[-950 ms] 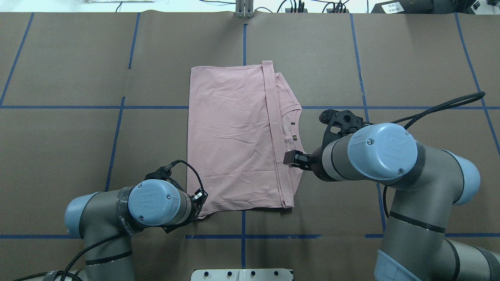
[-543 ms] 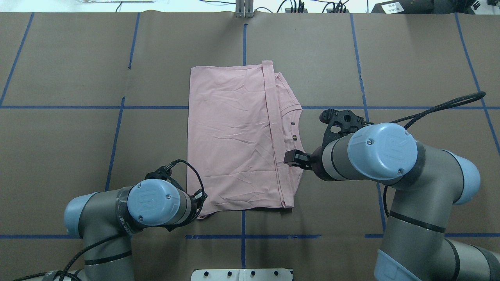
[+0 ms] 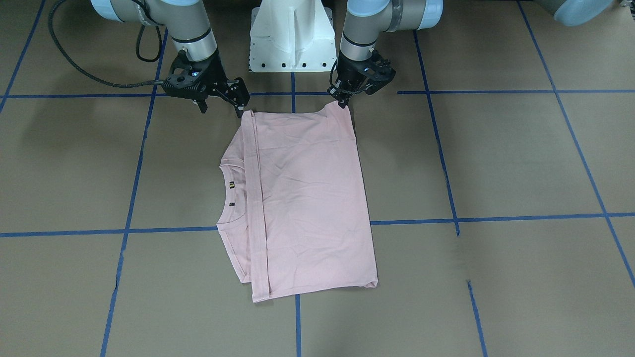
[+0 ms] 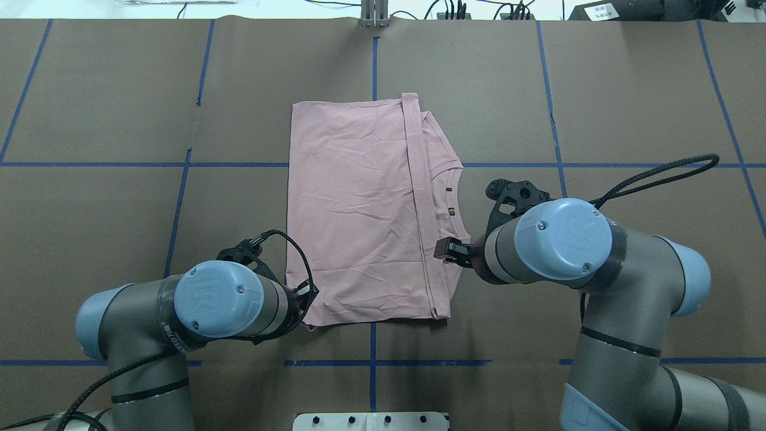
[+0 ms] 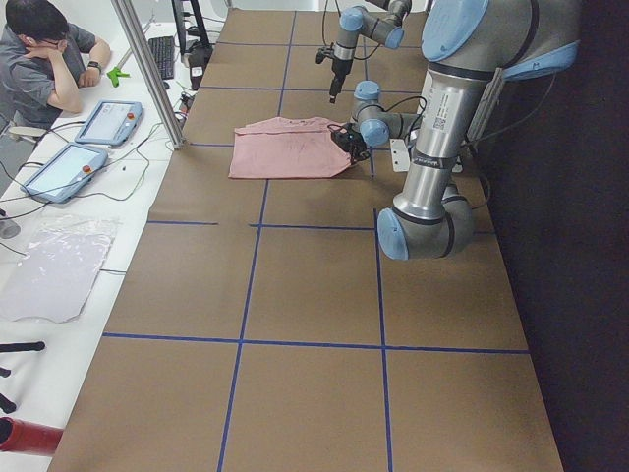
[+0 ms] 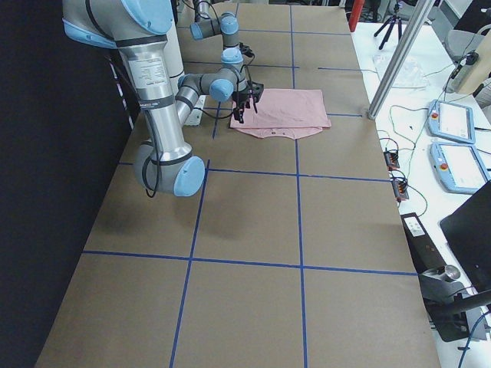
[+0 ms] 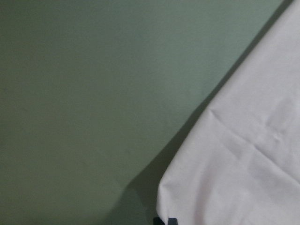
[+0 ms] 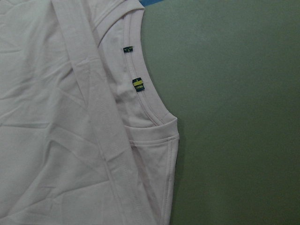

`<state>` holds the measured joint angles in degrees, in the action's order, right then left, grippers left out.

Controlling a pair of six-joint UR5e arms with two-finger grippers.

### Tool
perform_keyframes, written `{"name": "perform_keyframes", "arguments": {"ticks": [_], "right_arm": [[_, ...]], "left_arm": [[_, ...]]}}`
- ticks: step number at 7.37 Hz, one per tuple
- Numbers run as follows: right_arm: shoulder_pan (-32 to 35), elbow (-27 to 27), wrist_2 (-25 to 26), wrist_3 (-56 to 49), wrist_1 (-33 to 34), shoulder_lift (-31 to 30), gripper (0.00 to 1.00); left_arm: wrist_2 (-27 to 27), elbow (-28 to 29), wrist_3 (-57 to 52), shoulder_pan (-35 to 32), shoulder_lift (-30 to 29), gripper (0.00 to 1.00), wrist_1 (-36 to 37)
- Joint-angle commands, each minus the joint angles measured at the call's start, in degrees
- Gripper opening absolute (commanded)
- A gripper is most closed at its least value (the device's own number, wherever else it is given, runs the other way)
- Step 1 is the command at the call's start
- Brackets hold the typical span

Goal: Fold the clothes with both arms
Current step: 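Move the right gripper to the near edge beside the left gripper and grasp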

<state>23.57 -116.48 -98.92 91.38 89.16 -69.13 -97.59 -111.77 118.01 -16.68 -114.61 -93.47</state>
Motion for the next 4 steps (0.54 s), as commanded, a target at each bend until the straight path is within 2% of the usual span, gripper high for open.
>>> {"name": "perform_keyframes", "arguments": {"ticks": [1, 4], "right_arm": [[-2.8, 5.1, 0.1, 7.3, 0.0, 3.3, 1.0], [-4.0, 12.7, 0.7, 12.1, 0.0, 8.1, 1.0]], "left_arm": [[0.2, -0.5, -1.3, -0.3, 0.0, 0.0, 0.6], [0.2, -0.6, -1.3, -0.9, 0.0, 0.0, 0.6]]}}
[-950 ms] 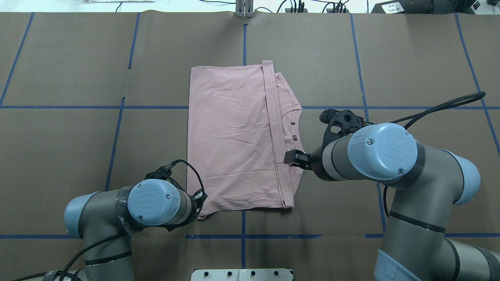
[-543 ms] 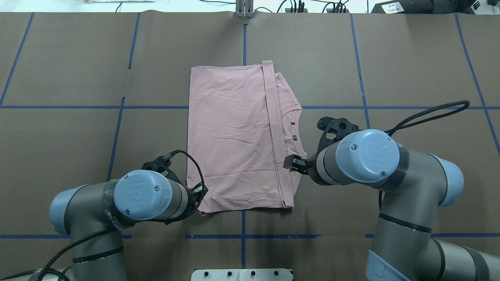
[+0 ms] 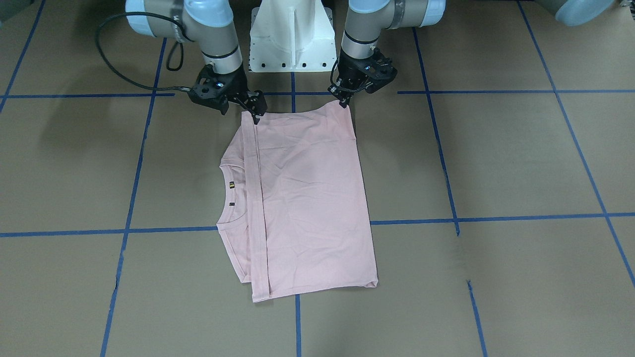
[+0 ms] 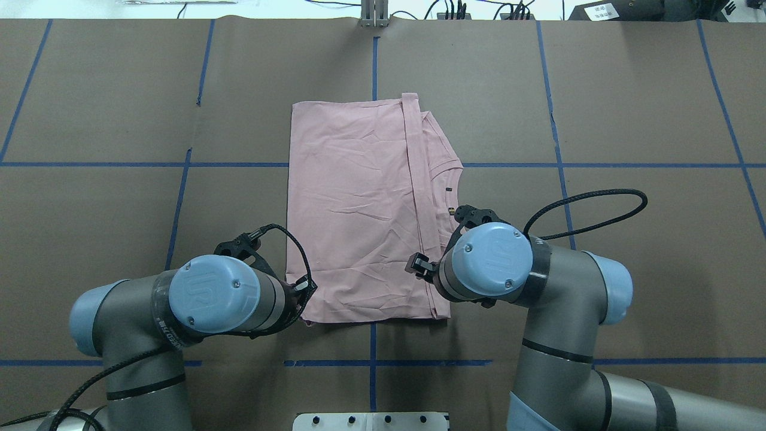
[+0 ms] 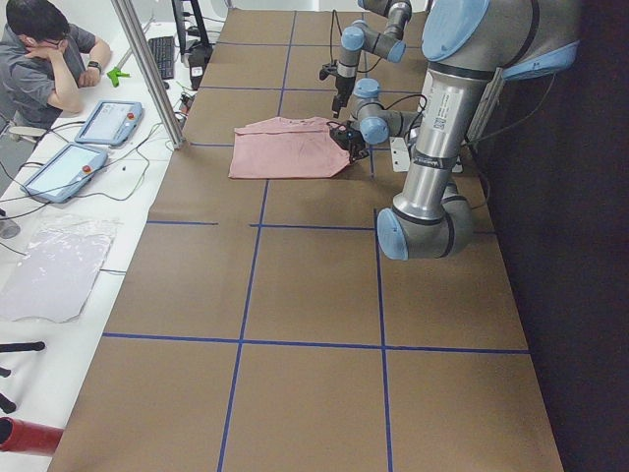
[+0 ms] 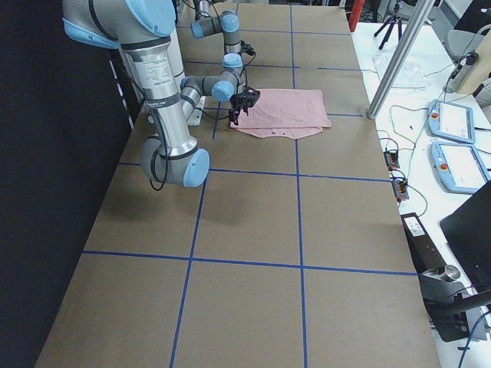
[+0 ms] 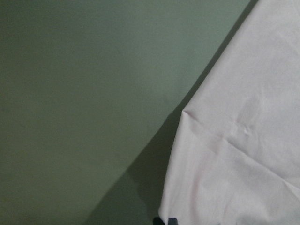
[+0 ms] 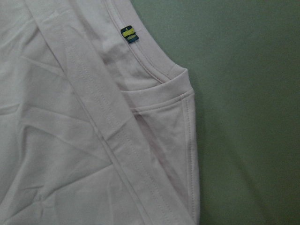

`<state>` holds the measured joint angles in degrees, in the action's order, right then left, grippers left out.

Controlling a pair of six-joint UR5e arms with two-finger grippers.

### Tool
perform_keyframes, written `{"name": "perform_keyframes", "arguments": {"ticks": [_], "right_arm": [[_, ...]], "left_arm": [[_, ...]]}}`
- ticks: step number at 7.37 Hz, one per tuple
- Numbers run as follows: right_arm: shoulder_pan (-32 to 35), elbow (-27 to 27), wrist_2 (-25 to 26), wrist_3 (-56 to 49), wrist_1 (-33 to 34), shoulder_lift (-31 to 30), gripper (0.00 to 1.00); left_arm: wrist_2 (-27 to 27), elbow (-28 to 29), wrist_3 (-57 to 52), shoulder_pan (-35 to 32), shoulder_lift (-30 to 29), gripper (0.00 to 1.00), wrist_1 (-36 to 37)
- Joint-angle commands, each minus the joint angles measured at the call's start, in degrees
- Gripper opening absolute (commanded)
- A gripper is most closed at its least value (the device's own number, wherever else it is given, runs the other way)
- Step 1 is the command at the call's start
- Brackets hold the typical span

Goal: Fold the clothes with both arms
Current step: 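Move the right gripper to the near edge beside the left gripper and grasp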

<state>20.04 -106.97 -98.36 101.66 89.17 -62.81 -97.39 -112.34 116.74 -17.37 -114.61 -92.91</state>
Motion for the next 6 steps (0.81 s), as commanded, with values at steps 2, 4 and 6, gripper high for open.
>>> {"name": "perform_keyframes", "arguments": {"ticks": [2, 4, 6], "right_arm": [[-1.8, 4.1, 0.1, 1.9, 0.0, 1.6, 1.0], [-2.0, 4.4, 0.1, 1.6, 0.0, 1.1, 1.0], [-2.0, 4.4, 0.0, 1.6, 0.0, 1.1, 0.91]], "left_arm": [[0.0, -0.1, 0.0, -0.3, 0.0, 0.0, 0.0], [0.0, -0.1, -0.1, -0.5, 0.0, 0.0, 0.0], [0.0, -0.1, -0.5, -0.7, -0.1, 0.0, 0.0]]}}
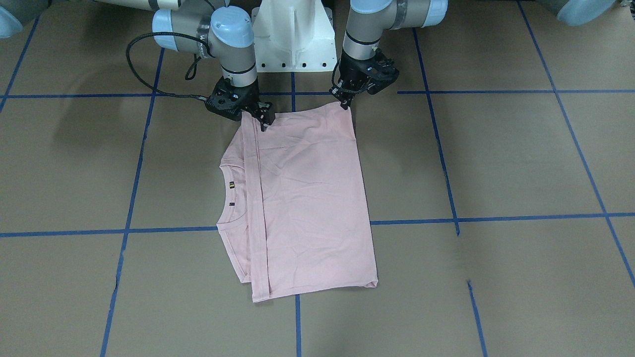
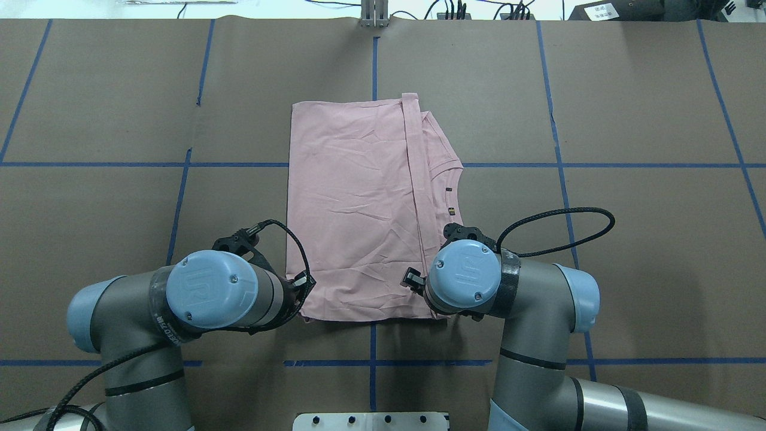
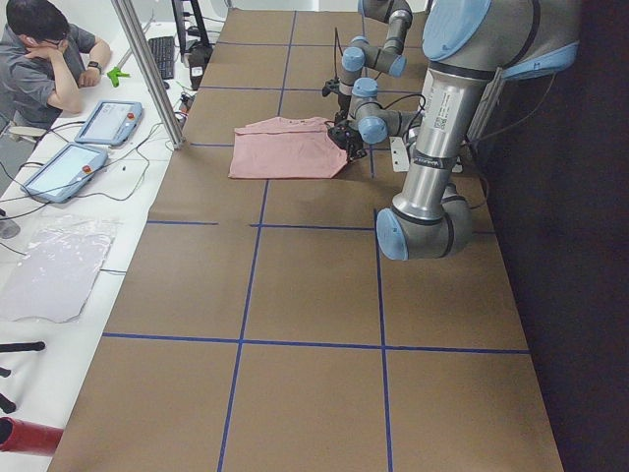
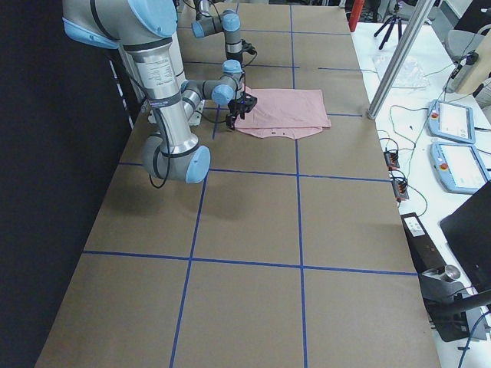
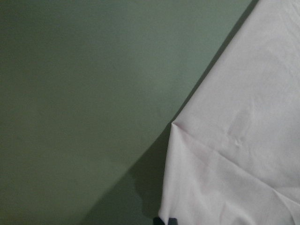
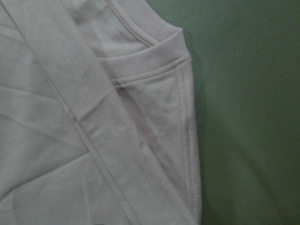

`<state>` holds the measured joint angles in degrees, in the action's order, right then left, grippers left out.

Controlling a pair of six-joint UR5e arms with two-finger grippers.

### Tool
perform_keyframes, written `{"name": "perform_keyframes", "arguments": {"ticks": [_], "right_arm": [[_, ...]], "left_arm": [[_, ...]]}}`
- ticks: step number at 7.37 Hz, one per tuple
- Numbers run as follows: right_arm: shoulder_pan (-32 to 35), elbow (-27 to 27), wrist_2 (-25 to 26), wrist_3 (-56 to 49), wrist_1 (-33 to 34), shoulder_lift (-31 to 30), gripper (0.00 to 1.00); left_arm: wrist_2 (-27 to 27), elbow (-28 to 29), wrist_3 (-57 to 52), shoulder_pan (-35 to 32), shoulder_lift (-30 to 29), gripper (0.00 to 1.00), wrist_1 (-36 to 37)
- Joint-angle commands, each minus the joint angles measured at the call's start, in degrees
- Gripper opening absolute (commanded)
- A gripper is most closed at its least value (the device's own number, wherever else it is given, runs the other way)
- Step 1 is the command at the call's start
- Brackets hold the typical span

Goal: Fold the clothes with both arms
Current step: 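Move the right gripper to the near edge beside the left gripper and grasp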

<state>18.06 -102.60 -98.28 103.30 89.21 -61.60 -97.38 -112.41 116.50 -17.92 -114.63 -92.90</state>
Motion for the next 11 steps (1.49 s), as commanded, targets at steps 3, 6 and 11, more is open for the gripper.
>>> {"name": "perform_keyframes", "arguments": {"ticks": [3, 6, 11], "right_arm": [[-0.1, -0.1, -0.1, 0.1, 0.0, -0.5, 0.61], [-0.3, -0.1, -0.2, -0.1, 0.0, -0.5, 0.0], [0.2, -1.7, -0.2, -0.6, -0.1, 0.1, 0.0]], "left_arm": [[0.0, 0.0, -0.7, -0.4, -0.1, 0.0, 0.0], [0.0, 0.0, -0.7, -0.8, 0.0, 0.0, 0.0], [-0.1, -0.3, -3.1, -0.5, 0.3, 0.0, 0.1]]}}
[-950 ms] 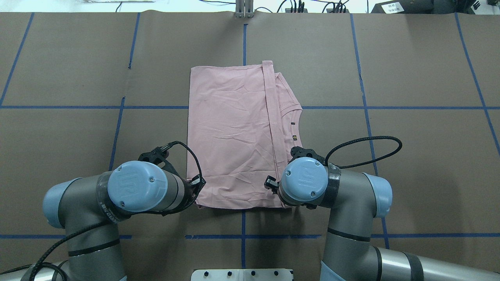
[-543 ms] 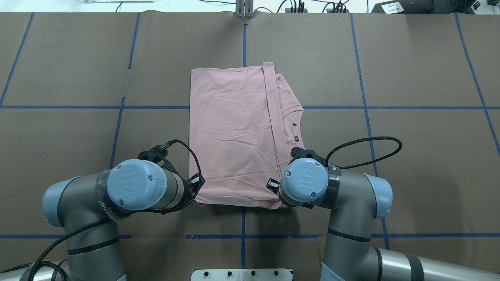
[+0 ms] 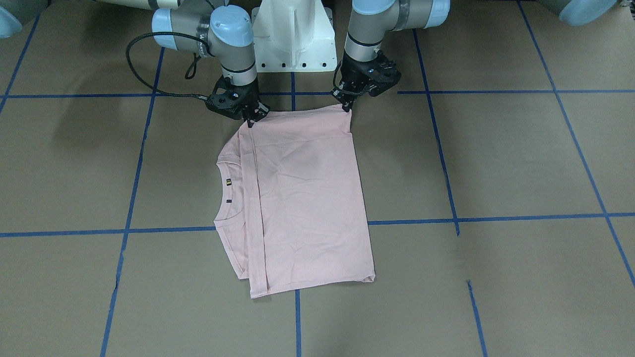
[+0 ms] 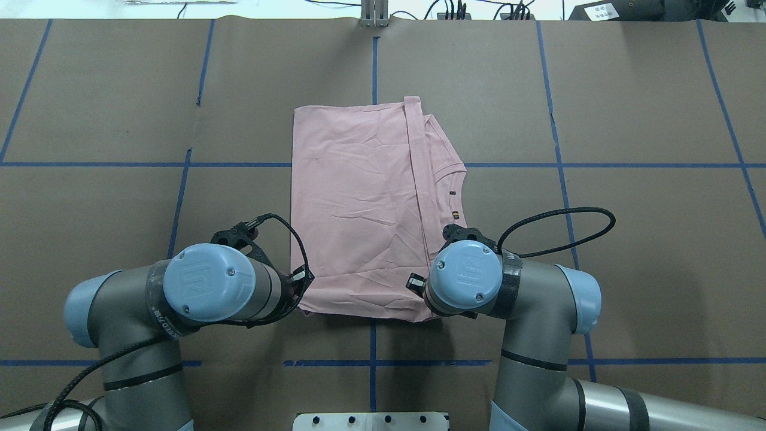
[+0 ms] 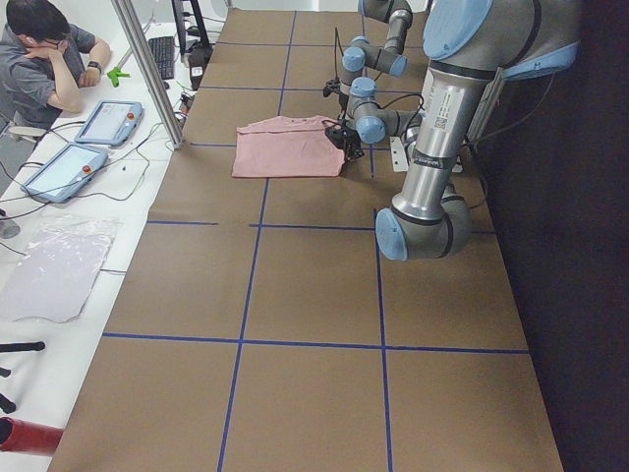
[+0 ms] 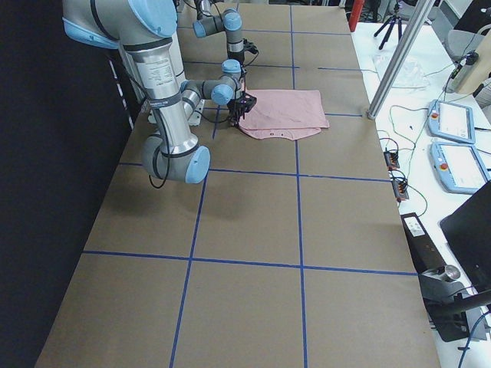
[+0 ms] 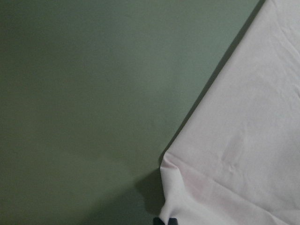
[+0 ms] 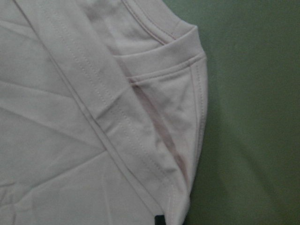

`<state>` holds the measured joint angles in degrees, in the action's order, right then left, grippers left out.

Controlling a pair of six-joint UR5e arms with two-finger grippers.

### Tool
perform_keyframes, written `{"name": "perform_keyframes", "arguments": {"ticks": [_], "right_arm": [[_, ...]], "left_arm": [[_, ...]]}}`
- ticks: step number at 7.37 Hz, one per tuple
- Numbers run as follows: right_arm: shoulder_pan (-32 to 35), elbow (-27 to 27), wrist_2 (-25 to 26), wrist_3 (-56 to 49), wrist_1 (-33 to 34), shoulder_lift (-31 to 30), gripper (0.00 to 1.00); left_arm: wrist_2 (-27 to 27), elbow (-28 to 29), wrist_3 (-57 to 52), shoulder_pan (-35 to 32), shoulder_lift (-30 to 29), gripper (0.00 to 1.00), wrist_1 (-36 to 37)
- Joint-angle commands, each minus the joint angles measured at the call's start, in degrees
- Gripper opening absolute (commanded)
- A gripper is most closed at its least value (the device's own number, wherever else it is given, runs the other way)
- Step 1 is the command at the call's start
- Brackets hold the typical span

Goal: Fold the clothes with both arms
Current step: 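Move the right gripper to the near edge beside the left gripper and grasp, then grasp the near edge of the shirt with both grippers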

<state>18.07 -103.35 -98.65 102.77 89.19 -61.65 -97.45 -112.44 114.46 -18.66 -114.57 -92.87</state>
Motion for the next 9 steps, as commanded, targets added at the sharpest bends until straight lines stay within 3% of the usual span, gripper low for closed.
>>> {"name": "perform_keyframes", "arguments": {"ticks": [1, 7, 9], "right_arm": [[0.4, -3.4, 0.2, 0.0, -0.1, -0.1, 0.0], [-1.3, -15.3, -4.7, 0.5, 0.0, -4.4, 0.0], [-3.9, -16.7, -5.1, 0.6, 0.1, -4.8, 0.0]], "left_arm": [[0.0, -0.8, -1.3, 0.8, 0.2, 0.0, 0.1], [0.1, -12.5, -0.6, 13.3, 2.9, 0.0, 7.8], [0.0, -13.8, -0.6, 13.2, 3.1, 0.0, 8.8]]}}
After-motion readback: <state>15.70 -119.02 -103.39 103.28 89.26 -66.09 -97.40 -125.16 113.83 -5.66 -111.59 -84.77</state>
